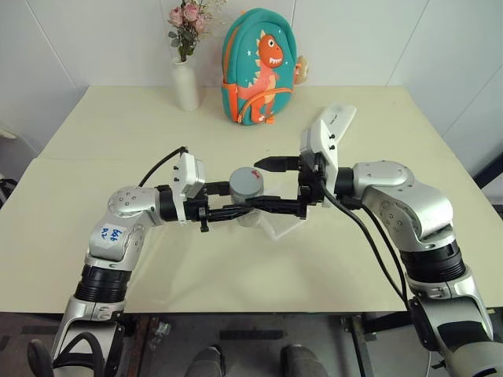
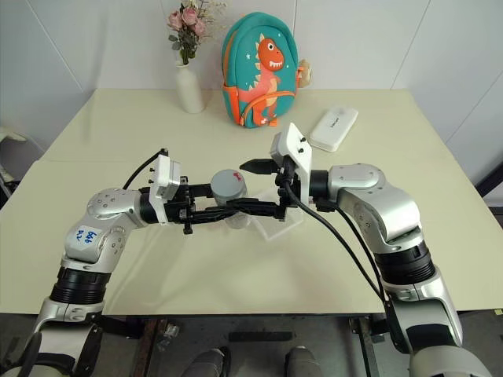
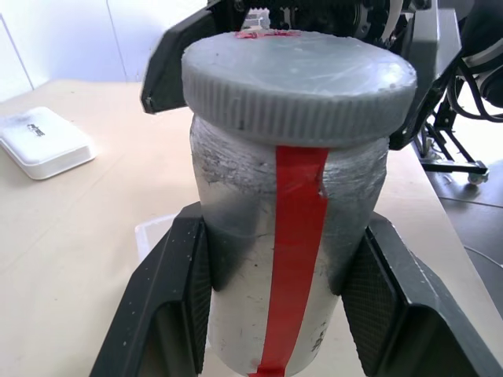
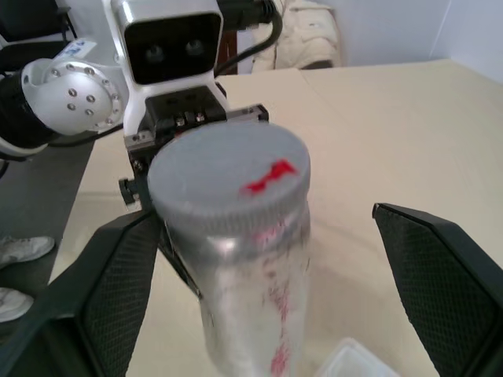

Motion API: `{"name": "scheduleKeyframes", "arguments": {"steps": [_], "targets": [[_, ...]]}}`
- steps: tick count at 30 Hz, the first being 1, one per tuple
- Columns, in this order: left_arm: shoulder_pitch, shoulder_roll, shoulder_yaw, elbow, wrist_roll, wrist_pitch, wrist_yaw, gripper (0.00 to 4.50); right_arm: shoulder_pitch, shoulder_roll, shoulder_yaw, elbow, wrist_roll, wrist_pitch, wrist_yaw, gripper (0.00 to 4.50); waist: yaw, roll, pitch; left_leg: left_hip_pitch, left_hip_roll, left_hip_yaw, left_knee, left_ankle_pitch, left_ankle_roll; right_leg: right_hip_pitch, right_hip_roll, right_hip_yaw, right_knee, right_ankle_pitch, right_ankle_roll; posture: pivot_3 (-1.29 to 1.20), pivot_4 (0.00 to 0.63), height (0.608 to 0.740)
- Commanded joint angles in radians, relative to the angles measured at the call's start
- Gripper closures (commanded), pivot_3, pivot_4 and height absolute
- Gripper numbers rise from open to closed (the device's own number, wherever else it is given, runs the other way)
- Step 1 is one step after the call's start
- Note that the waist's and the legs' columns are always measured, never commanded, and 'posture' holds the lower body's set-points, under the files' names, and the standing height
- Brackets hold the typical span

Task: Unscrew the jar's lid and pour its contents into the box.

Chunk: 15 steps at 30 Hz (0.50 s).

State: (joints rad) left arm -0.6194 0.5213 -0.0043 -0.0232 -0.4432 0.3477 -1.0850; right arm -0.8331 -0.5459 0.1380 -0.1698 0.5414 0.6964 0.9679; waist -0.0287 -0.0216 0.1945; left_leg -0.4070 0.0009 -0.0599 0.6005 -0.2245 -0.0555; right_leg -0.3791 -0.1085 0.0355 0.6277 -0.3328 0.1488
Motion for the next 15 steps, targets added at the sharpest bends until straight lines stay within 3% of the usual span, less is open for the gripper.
{"name": "scheduleKeyframes", "arguments": {"steps": [1, 15], "targets": [[-0.021, 0.008, 0.013, -0.027, -0.023, -0.011, -0.013, 2.62, -0.008, -0.021, -0.061, -0.03, 0.008, 0.003, -0.024, 0.04, 0.001, 0.0, 0.0, 0.0, 0.0, 0.0, 0.0, 0.0, 0.0, 0.0, 0.0, 0.0, 0.0, 0.0, 0.0, 0.0, 0.15, 0.74], [-0.063, 0.01, 0.006, 0.022, -0.034, 0.057, -0.025, 2.62, -0.008, -0.006, -0.122, -0.15, 0.107, 0.085, -0.083, 0.04, 0.001, 0.0, 0.0, 0.0, 0.0, 0.0, 0.0, 0.0, 0.0, 0.0, 0.0, 0.0, 0.0, 0.0, 0.0, 0.0, 0.15, 0.74]]}}
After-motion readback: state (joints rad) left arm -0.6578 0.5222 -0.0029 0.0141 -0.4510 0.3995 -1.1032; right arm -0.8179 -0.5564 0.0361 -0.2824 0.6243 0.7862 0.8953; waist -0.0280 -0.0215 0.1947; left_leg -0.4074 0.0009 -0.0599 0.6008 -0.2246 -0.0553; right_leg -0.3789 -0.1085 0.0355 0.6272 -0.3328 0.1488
